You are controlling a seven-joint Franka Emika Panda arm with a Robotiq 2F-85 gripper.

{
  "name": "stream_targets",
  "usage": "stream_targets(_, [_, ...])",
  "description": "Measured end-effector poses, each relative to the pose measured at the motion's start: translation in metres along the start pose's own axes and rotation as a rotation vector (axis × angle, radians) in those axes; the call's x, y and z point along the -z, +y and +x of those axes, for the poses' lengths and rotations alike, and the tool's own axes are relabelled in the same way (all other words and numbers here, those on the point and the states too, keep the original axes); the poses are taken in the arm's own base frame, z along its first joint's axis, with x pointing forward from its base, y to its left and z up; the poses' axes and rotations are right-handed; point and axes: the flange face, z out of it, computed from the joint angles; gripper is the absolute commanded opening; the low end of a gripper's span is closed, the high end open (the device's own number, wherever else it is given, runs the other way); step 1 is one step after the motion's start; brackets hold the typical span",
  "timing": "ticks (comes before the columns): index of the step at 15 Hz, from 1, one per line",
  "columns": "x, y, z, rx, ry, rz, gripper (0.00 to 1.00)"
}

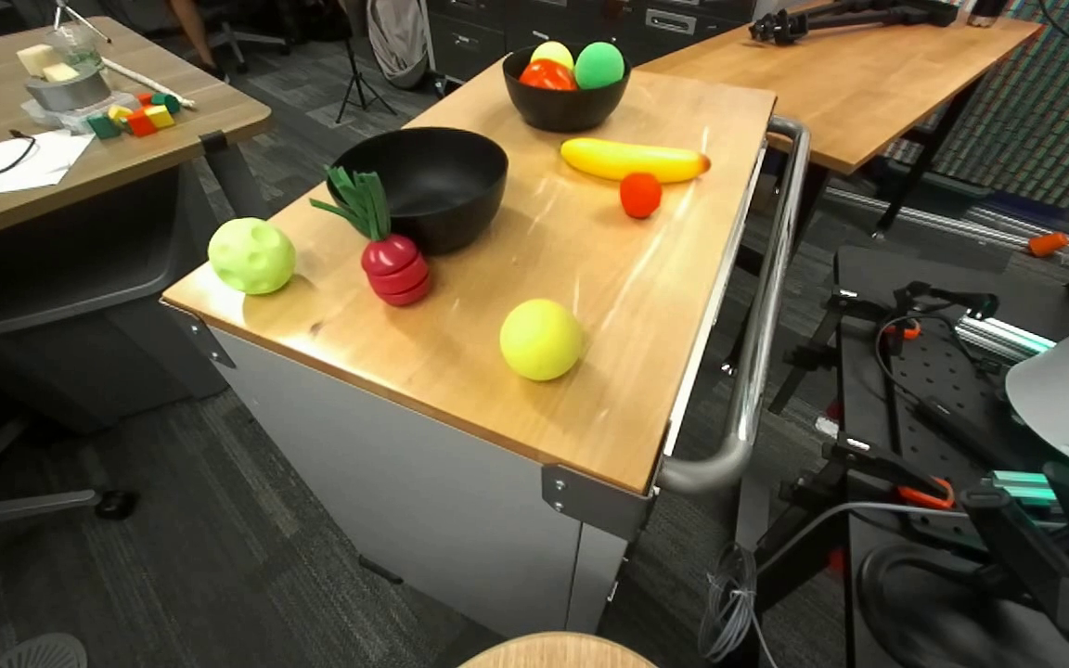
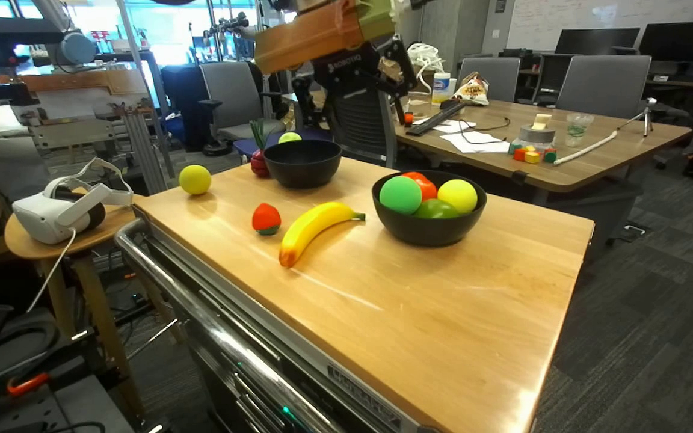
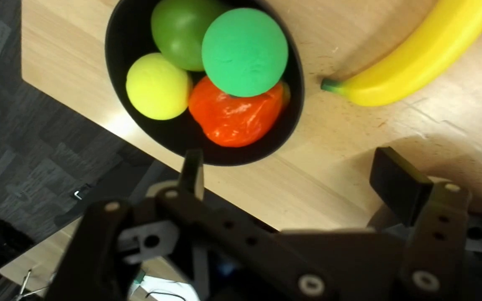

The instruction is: Take all the contents from the black bowls and place them on the table one at at time starting with the left bowl then right bowl

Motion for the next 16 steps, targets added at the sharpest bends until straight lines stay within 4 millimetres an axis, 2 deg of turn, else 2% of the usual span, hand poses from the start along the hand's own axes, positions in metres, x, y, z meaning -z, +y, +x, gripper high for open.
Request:
stream_targets(4, [-0.037,0.009,-0.006,-0.013,0.004,-0.015,1.0])
stream_targets(7, [-0.056,0.012,-0.007,-0.015,-0.009,-0.012,0.98])
stream_targets(9, [-0.063,0.015,-0.008,-0.004,-0.021,-0.016,0.9])
stream_targets(10, [-0.066,0.017,-0.009,0.002,-0.026,-0.02,0.82])
stream_targets(12, [-0.07,0.022,-0.011,0.004,-0.035,-0.025,0.77])
stream_targets(13, [-0.072,0.024,-0.013,0.005,-0.04,-0.026,0.66])
stream_targets(14, [-0.073,0.025,-0.015,0.008,-0.045,-0.027,0.61])
stream_targets(16, [-0.078,0.027,-0.018,0.015,-0.057,-0.027,0.58])
